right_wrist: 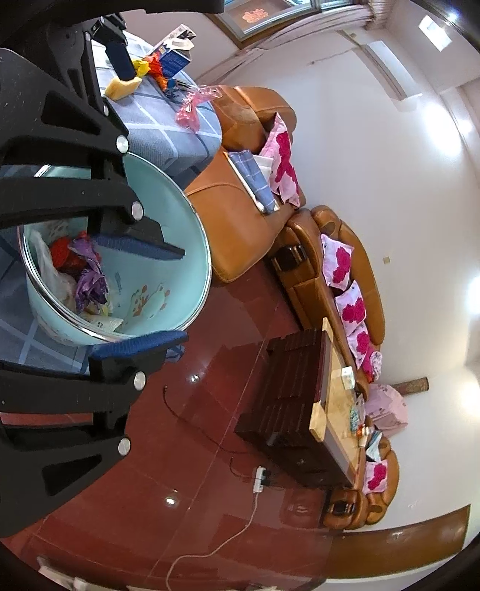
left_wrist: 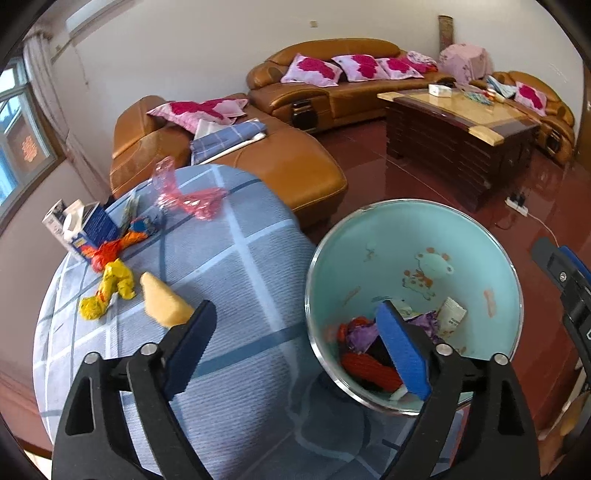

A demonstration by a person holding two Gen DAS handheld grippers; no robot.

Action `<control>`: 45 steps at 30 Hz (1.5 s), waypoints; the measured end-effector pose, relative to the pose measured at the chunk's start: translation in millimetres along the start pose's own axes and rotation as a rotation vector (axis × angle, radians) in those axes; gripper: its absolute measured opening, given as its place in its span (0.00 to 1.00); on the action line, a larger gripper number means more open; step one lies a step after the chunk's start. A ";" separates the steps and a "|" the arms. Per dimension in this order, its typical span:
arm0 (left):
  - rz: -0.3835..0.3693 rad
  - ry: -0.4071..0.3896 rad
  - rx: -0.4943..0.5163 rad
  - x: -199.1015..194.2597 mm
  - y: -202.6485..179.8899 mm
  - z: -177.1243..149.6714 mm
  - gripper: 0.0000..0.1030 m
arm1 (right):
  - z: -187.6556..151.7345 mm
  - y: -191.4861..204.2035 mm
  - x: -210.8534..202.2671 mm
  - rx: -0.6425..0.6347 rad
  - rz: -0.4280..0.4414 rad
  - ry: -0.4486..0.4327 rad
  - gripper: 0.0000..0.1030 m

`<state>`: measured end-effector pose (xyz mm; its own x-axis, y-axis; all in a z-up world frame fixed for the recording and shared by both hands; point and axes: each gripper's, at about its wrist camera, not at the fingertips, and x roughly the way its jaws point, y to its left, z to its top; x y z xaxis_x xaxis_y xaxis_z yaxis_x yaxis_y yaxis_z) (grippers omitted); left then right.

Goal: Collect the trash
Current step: 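Open the left gripper to drop the purple wrapper into the bucket, then move both open grippers back over the table toward the remaining trash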

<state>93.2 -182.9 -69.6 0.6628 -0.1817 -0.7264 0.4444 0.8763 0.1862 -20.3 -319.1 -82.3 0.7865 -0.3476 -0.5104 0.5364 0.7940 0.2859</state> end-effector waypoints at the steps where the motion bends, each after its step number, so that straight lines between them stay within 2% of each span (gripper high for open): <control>1: 0.005 -0.001 -0.010 -0.9 4.5 -1.2 0.88 | -0.3 1.7 -0.4 -0.004 0.002 -0.001 0.45; 5: 0.022 0.003 -0.051 -4.6 21.2 -6.6 0.91 | -1.9 8.4 -2.8 -0.026 0.012 -0.004 0.51; 10: 0.033 0.015 -0.094 -6.9 42.9 -14.7 0.94 | -4.4 19.2 -8.5 -0.061 0.025 -0.010 0.52; 26: 0.044 0.034 -0.171 -7.8 89.4 -30.1 0.94 | -13.9 54.2 -17.4 -0.161 0.063 0.011 0.53; 33: 0.050 0.036 -0.205 -7.6 114.6 -38.4 0.94 | -17.7 83.1 -17.5 -0.217 0.094 0.028 0.53; 45: 0.102 0.048 -0.268 -7.4 162.9 -54.7 0.94 | -28.2 137.0 -15.5 -0.286 0.171 0.067 0.53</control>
<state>127.8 -14.5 -70.1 0.6635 -0.0708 -0.7448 0.1978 0.9767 0.0833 32.4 -190.9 -58.1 0.8310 -0.1712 -0.5293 0.2830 0.9492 0.1374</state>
